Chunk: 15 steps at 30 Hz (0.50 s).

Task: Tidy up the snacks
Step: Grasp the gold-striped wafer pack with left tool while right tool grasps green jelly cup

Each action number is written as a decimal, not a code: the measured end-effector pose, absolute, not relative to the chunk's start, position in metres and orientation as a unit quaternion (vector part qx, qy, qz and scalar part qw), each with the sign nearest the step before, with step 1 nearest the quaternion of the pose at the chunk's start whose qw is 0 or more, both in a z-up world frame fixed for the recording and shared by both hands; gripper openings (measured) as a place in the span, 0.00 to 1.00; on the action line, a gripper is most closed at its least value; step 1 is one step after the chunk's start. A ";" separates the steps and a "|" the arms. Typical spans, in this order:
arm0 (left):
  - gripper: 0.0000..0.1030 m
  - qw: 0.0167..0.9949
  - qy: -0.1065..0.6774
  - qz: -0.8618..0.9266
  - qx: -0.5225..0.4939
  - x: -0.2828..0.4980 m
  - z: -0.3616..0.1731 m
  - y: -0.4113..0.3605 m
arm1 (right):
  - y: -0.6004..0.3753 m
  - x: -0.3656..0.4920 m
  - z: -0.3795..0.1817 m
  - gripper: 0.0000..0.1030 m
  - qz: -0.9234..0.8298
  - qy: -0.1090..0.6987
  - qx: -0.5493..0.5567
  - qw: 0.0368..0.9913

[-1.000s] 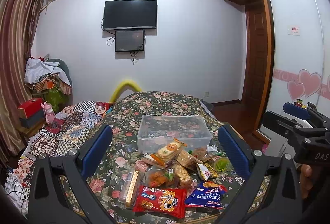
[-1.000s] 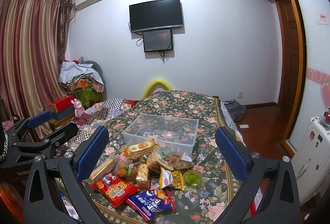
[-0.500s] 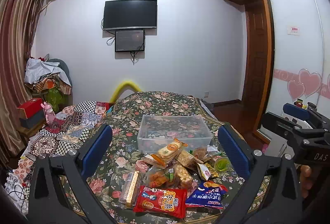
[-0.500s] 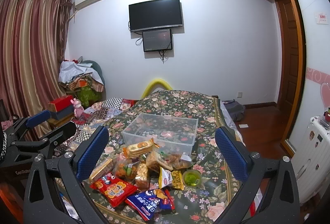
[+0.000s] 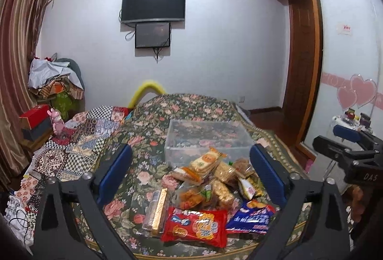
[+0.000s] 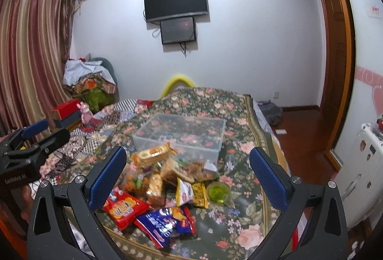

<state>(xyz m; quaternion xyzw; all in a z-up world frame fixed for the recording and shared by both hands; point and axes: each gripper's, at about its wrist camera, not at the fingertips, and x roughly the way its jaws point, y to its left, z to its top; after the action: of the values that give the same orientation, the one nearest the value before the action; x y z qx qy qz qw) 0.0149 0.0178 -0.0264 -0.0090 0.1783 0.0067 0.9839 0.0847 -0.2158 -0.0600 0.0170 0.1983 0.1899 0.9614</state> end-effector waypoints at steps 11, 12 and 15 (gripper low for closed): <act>0.69 0.960 0.281 0.004 -0.019 0.056 -0.082 0.046 | -0.215 0.110 -0.099 0.88 0.204 0.277 0.019 0.939; 0.68 0.956 0.293 0.004 -0.024 0.060 -0.090 0.050 | -0.215 0.113 -0.101 0.88 0.204 0.283 0.020 0.937; 0.67 0.947 0.319 0.007 -0.032 0.071 -0.107 0.058 | -0.213 0.119 -0.111 0.88 0.205 0.301 0.022 0.931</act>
<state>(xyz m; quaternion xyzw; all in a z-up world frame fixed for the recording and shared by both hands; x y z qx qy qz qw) 0.0706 0.0576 -0.1071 -0.0317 0.3189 0.0066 0.9472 0.1194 -0.2134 -0.1105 0.0221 0.3006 0.2049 0.9312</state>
